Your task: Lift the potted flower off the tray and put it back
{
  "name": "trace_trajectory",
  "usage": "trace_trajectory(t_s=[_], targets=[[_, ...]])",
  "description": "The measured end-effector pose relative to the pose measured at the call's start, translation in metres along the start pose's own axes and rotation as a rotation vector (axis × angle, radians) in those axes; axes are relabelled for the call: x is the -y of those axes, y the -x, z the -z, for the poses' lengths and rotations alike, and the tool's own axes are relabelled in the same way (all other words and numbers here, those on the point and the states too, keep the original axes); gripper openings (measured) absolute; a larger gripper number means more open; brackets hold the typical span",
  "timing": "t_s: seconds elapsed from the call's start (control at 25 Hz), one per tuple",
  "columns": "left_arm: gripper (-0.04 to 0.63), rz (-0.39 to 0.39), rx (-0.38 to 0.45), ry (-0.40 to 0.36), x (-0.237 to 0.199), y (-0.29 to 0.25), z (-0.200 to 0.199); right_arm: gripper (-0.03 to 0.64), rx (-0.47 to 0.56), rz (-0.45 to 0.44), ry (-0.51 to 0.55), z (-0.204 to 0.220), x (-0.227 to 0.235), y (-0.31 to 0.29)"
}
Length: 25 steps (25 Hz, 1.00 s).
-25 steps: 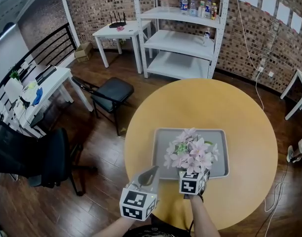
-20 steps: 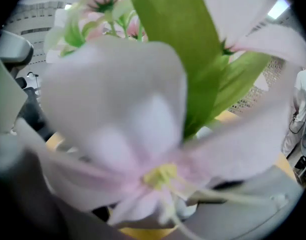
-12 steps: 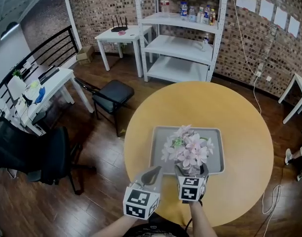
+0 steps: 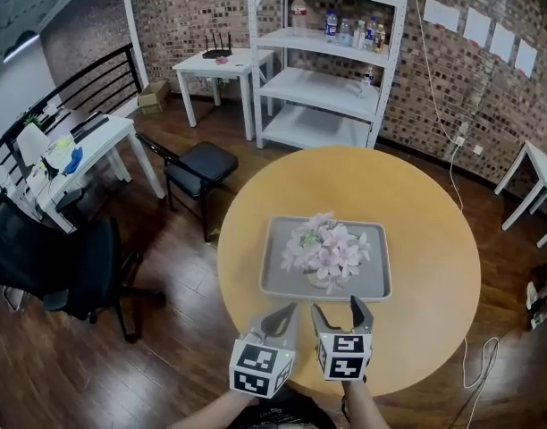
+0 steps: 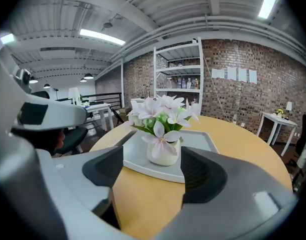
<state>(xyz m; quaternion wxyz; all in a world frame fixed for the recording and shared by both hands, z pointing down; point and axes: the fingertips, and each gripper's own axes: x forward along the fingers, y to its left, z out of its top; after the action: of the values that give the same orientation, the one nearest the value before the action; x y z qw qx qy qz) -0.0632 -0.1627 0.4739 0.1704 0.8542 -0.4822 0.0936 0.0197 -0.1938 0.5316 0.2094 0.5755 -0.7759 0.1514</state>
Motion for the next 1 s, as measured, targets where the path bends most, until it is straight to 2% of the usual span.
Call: trace_trajectory(t_s=[0.2, 0.36, 0.52, 0.76, 1.0], targets=[[0.003, -0.011, 0.019, 0.006, 0.019, 0.013, 0.008, 0.275, 0.046, -0.023, 0.024, -0.003, -0.009, 0.039], [0.003, -0.019, 0.022, 0.021, 0.030, 0.024, 0.015, 0.170, 0.092, -0.029, 0.041, -0.006, -0.019, 0.066], [0.003, -0.012, 0.028, 0.018, 0.044, 0.032, 0.015, 0.004, 0.155, -0.014, 0.058, -0.016, -0.023, 0.092], [0.003, 0.001, 0.032, -0.003, 0.057, 0.038, 0.018, 0.000, 0.183, -0.069, 0.057, -0.018, -0.034, 0.112], [0.003, 0.004, 0.041, -0.007, 0.064, 0.043, 0.016, 0.000, 0.193, -0.086, 0.042, -0.019, -0.035, 0.122]])
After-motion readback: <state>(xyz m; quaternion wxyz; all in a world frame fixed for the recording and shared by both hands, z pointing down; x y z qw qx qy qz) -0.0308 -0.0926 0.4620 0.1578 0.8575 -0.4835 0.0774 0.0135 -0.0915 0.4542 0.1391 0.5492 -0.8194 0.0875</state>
